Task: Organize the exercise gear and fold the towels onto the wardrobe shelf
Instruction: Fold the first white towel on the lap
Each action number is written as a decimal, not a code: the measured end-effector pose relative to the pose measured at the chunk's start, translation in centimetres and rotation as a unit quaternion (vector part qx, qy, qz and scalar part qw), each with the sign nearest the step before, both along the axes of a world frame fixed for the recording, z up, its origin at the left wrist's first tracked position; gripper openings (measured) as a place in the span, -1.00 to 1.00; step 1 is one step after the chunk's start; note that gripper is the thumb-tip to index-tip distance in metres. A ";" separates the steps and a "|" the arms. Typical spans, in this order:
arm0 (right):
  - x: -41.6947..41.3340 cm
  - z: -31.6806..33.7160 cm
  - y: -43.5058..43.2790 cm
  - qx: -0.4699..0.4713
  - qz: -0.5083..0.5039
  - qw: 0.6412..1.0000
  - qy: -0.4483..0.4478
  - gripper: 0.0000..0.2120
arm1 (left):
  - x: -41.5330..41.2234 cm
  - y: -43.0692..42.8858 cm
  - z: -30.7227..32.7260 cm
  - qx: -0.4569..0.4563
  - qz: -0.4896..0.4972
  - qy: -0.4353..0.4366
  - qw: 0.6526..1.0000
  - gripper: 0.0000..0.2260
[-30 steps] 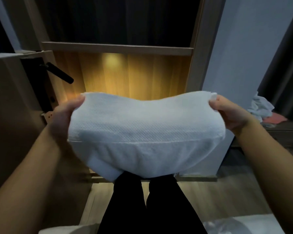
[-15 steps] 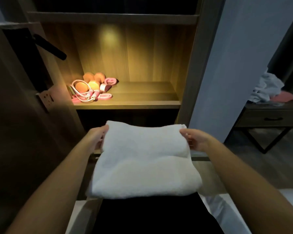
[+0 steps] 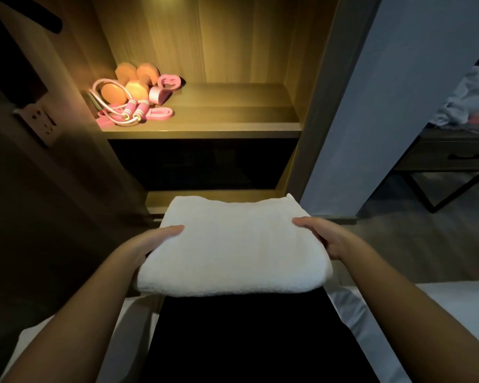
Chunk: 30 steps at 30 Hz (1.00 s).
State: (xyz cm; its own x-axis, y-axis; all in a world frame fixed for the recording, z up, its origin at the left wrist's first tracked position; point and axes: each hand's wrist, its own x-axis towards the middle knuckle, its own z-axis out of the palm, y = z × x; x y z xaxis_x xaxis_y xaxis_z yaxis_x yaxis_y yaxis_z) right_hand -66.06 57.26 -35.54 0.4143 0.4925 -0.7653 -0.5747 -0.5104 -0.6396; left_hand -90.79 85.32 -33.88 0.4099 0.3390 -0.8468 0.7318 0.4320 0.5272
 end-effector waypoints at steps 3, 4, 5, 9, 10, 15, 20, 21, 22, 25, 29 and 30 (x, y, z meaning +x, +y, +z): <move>-1.3 0.1 -0.7 0.018 0.011 0.999 0.044 -0.54 | -1.5 -0.3 -0.1 -0.057 0.012 -0.027 0.998 -0.54; -1.7 -0.1 -1.3 0.024 0.012 0.998 0.061 -0.53 | -2.3 -0.4 -0.4 -0.077 0.025 -0.044 0.996 -0.54; -2.1 -0.1 -2.1 0.034 0.012 0.996 0.081 -0.52 | -3.2 -0.4 -0.9 -0.087 0.032 -0.053 0.994 -0.52; -2.7 0.6 -3.9 0.054 0.040 0.989 0.129 -0.41 | -4.8 -1.2 -1.5 -0.075 0.041 -0.055 0.995 -0.42; -2.6 0.9 -4.2 0.040 0.058 0.990 0.120 -0.39 | -4.9 -1.4 -1.3 -0.076 0.041 -0.065 0.994 -0.43; -2.7 1.5 -7.6 0.006 0.095 0.980 0.175 0.03 | -8.2 -2.8 -0.9 -0.139 -0.024 -0.070 0.988 -0.09; -3.1 0.0 -8.6 0.047 0.110 0.974 0.190 0.01 | -7.4 -2.2 -1.9 -0.059 -0.041 -0.039 0.997 -0.34; -2.8 0.1 -8.0 0.062 0.105 0.974 0.188 -0.03 | -6.7 -1.8 -1.7 -0.042 -0.034 -0.040 0.998 -0.38; -2.5 0.2 -7.4 0.075 0.092 0.975 0.187 -0.08 | -6.1 -1.5 -1.6 -0.034 -0.023 -0.045 0.998 -0.38; -1.6 0.4 -5.6 0.089 0.032 0.978 0.184 -0.27 | -4.1 -1.0 -1.6 -0.025 0.008 -0.058 0.998 -0.36; -0.8 1.0 -2.6 0.054 0.007 0.991 0.124 -0.42 | -1.8 -1.0 -1.2 -0.041 0.029 -0.081 0.995 -0.43; -0.7 1.3 -2.1 0.058 0.017 0.992 0.108 -0.41 | -1.7 -0.9 -1.1 -0.047 0.031 -0.106 0.993 -0.43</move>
State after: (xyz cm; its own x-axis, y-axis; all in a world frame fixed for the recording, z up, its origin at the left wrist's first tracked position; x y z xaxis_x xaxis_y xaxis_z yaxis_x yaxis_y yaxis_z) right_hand -66.78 55.14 -34.22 0.2278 0.5931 -0.7722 -0.6889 -0.4623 -0.5583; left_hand -92.44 84.44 -34.96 0.5629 0.2926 -0.7730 0.5799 0.5266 0.6216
